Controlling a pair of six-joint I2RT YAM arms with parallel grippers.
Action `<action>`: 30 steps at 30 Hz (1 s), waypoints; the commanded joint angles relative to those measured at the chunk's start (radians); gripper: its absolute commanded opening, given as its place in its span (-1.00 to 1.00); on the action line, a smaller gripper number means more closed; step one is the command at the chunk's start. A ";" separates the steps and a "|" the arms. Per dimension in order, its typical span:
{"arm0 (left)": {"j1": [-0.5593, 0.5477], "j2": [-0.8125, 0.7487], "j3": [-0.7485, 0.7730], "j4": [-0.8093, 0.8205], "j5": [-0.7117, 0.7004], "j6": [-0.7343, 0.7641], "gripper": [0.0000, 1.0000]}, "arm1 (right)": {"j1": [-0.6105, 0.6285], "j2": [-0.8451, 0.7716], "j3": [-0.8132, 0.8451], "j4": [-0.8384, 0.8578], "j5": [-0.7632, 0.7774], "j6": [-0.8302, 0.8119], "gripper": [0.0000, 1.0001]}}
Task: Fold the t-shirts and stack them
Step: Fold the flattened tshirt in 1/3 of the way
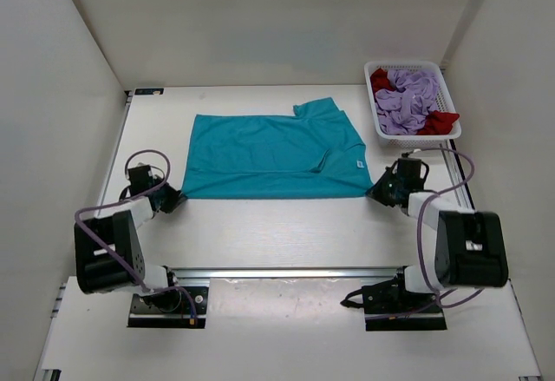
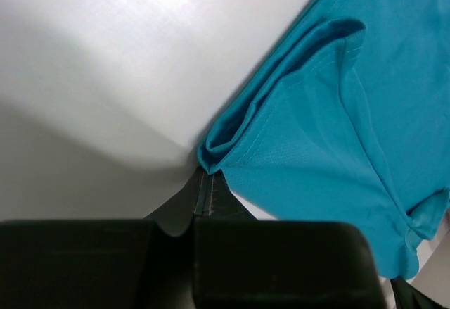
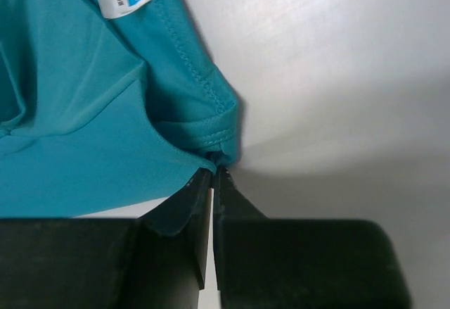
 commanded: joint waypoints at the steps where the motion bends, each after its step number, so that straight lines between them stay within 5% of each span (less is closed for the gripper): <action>1: 0.063 -0.103 -0.065 -0.114 0.007 0.070 -1.00 | -0.004 -0.164 -0.117 -0.033 0.032 0.031 -1.00; 5: 0.134 -0.288 -0.146 -0.228 0.045 0.133 -1.00 | -0.035 -0.437 -0.278 -0.137 -0.017 0.080 -1.00; 9: 0.140 -0.523 -0.210 -0.367 0.059 0.142 -1.00 | 0.107 -0.713 -0.317 -0.316 0.092 0.171 -1.00; 11: 0.059 -0.579 -0.210 -0.418 0.062 0.107 -0.75 | 0.091 -0.794 -0.309 -0.383 0.083 0.169 -1.00; 16: 0.163 -0.621 -0.207 -0.444 0.154 0.145 -0.03 | 0.003 -0.849 -0.251 -0.424 0.031 0.100 -0.19; 20: 0.128 -0.640 -0.140 -0.449 0.110 0.157 0.15 | 0.085 -0.801 -0.173 -0.426 0.089 0.057 -0.14; 22: 0.088 -0.639 -0.120 -0.414 0.108 0.139 -0.03 | 0.152 -0.786 -0.154 -0.398 0.129 0.062 -0.33; 23: -0.013 -0.646 -0.127 -0.344 0.078 0.106 -0.27 | 0.244 -0.704 -0.133 -0.328 0.124 0.051 -0.79; 24: -0.093 -0.637 -0.127 -0.305 0.034 0.072 -0.29 | 0.286 -0.635 -0.107 -0.294 0.106 0.044 -1.00; 30: -0.414 -0.491 -0.154 -0.080 -0.086 -0.033 -0.31 | 0.422 -0.269 -0.001 -0.106 0.046 -0.041 -0.99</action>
